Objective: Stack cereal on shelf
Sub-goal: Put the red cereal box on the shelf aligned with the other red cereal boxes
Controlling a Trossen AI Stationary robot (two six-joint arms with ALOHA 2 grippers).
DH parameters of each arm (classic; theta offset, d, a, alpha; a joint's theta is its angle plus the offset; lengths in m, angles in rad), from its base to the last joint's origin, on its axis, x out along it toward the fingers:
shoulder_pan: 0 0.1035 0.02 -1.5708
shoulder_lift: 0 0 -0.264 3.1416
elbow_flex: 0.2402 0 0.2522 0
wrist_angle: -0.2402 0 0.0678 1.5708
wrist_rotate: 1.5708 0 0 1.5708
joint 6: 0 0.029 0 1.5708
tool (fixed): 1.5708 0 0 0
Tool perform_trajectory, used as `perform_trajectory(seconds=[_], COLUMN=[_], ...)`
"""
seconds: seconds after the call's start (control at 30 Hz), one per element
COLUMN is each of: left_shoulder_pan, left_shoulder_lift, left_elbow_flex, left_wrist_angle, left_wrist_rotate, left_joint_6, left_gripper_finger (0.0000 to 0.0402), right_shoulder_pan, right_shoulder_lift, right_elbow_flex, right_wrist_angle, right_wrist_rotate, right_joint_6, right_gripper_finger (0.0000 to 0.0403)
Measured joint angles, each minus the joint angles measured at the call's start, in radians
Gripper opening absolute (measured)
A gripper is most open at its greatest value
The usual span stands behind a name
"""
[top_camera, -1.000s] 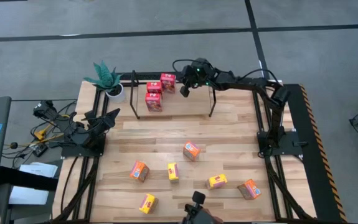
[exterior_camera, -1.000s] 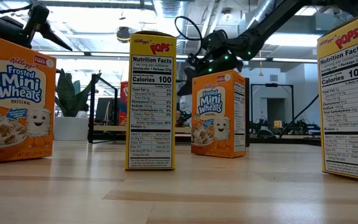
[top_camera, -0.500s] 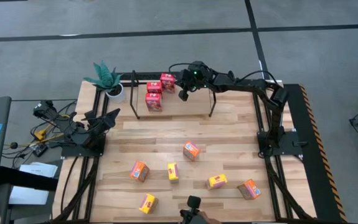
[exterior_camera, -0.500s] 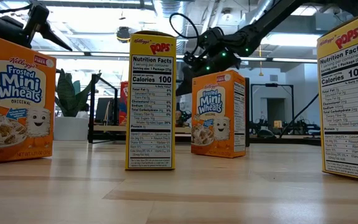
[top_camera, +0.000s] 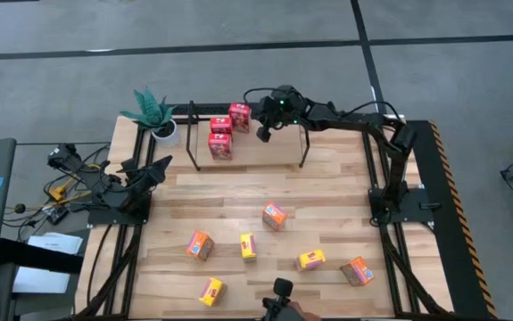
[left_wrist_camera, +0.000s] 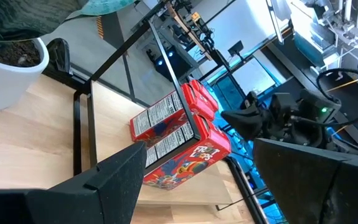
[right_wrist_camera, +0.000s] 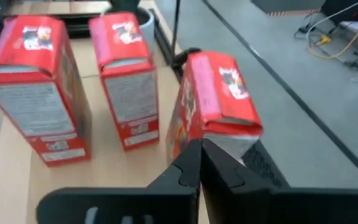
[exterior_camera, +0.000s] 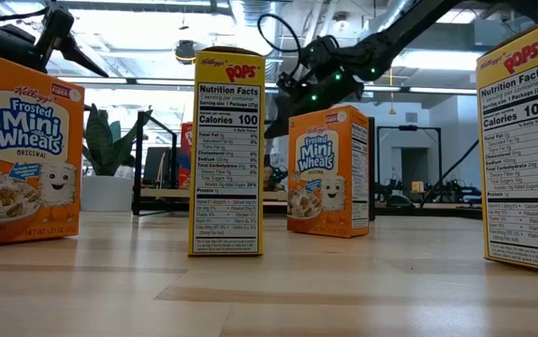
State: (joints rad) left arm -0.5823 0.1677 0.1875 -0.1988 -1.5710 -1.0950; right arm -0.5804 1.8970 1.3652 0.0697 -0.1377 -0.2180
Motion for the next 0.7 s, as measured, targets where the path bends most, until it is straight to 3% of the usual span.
perform_trajectory(seconds=[0.23, 0.53, 0.7], left_shoulder_pan=[0.0, 0.0, 0.0], left_shoulder_lift=[0.0, 0.0, 0.0], left_elbow_flex=[0.0, 0.0, 0.0], left_wrist_angle=[-0.021, -0.022, -0.021], left_wrist_rotate=[0.0, 0.0, 0.0], left_joint_6=[-0.023, -0.028, -0.033], left_gripper_finger=[0.0286, 0.0286, 0.0286], right_shoulder_pan=[-0.024, -0.012, -0.018], right_shoulder_lift=[0.039, 0.07, 0.072], right_elbow_flex=[-0.001, -0.001, -0.001], right_wrist_angle=[-0.002, 0.061, 0.111], right_wrist_rotate=[0.003, -0.017, -0.018], right_joint_6=[0.0, -0.019, -0.026], right_gripper_finger=[0.0008, 0.0034, 0.0017])
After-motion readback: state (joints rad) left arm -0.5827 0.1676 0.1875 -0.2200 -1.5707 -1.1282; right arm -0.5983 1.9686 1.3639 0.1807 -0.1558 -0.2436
